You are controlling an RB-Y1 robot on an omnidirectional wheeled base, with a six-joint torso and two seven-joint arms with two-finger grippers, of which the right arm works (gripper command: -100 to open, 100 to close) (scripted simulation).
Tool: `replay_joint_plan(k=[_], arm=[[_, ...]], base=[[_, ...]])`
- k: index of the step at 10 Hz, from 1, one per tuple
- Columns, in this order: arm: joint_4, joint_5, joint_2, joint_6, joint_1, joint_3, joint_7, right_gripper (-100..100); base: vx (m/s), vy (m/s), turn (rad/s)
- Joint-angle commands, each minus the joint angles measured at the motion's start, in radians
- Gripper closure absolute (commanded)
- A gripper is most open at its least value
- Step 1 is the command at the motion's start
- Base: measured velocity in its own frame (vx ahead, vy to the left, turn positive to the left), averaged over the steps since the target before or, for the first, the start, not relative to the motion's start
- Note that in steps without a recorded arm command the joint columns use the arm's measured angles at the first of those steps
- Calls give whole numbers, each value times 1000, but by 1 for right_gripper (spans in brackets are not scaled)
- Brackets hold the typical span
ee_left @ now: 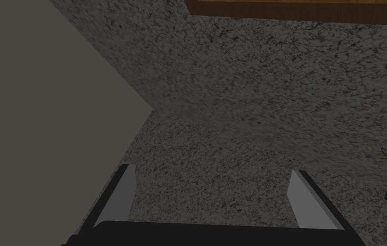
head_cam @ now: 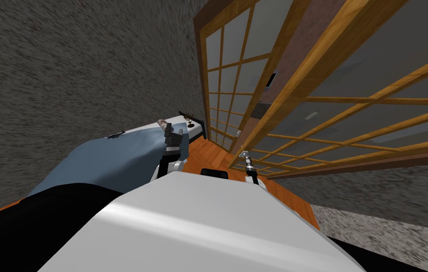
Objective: Pull the door open
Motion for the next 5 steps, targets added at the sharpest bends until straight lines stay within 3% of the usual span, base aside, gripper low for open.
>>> replay_joint_plan(k=[1,5], arm=[[8,-12,14,0,-8,15,-48,100],[8,-40,16,5,-12,28,-130,100]], base=[[-25,-21,36],[-38,-20,53]])
